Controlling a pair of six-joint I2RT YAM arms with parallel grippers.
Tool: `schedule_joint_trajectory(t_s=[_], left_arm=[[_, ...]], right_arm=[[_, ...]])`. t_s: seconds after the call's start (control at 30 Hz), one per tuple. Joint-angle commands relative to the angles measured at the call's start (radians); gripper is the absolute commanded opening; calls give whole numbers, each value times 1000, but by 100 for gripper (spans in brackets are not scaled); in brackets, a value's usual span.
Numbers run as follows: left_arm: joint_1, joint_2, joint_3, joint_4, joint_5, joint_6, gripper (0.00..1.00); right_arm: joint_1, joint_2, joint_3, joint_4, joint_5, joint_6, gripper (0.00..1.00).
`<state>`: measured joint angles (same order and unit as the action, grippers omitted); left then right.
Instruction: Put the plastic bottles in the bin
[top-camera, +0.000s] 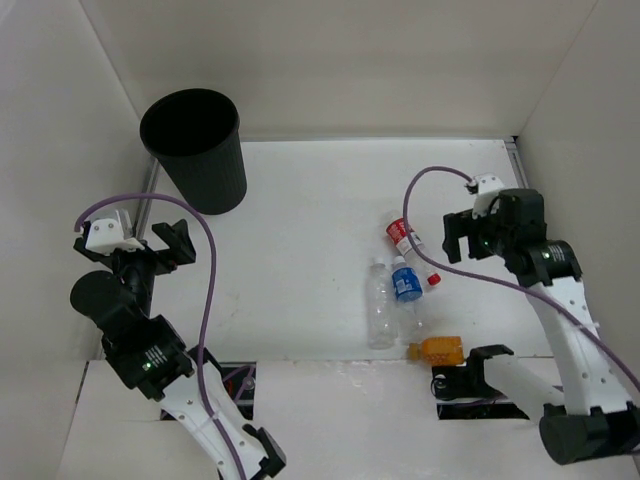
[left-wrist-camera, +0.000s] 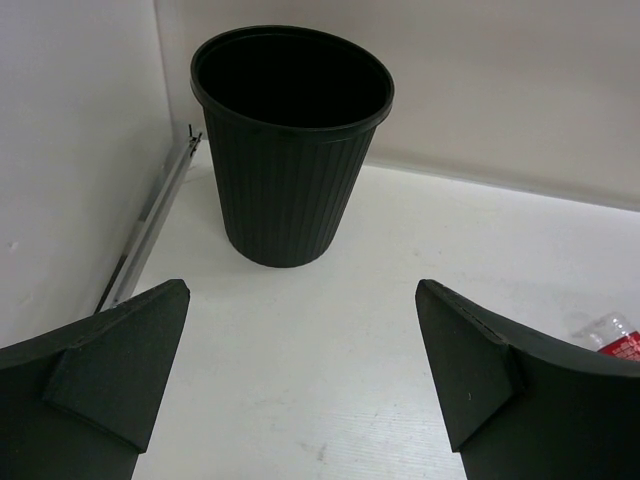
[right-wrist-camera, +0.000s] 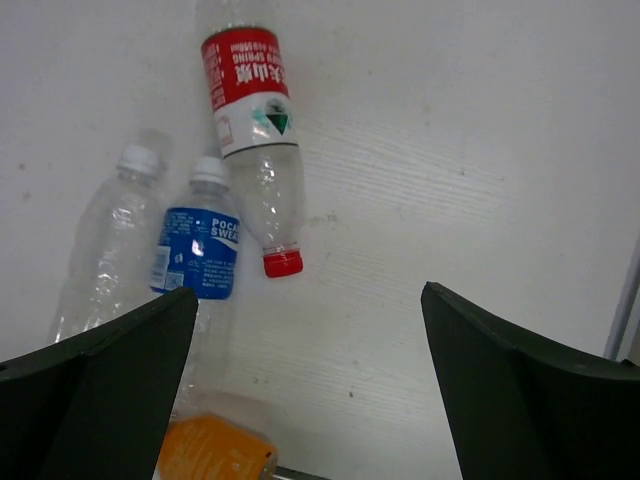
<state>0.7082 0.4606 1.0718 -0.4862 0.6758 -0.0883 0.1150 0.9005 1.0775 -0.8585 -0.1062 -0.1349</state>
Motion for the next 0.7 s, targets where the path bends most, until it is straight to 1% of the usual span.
schedule_joint_trajectory(t_s=[0.0,0.13,0.33,0.47,0.67], left_arm=[[20,-19,14,44,22,-13,100],[33,-33,14,43,28,-21,100],[50,-40,57,35,41,-24,100],[56,-39,91,34,45,-22,100],[66,-36,137,29,60,-19,100]], right_arm=[[41,73,-5,79,30,-77,100],[82,236,36,147,-21,-69,100],[143,478,151,200,-30,-66,99],[173,601,231,207,-44,-65,97],[177,753,350,199,-64,-63,97]])
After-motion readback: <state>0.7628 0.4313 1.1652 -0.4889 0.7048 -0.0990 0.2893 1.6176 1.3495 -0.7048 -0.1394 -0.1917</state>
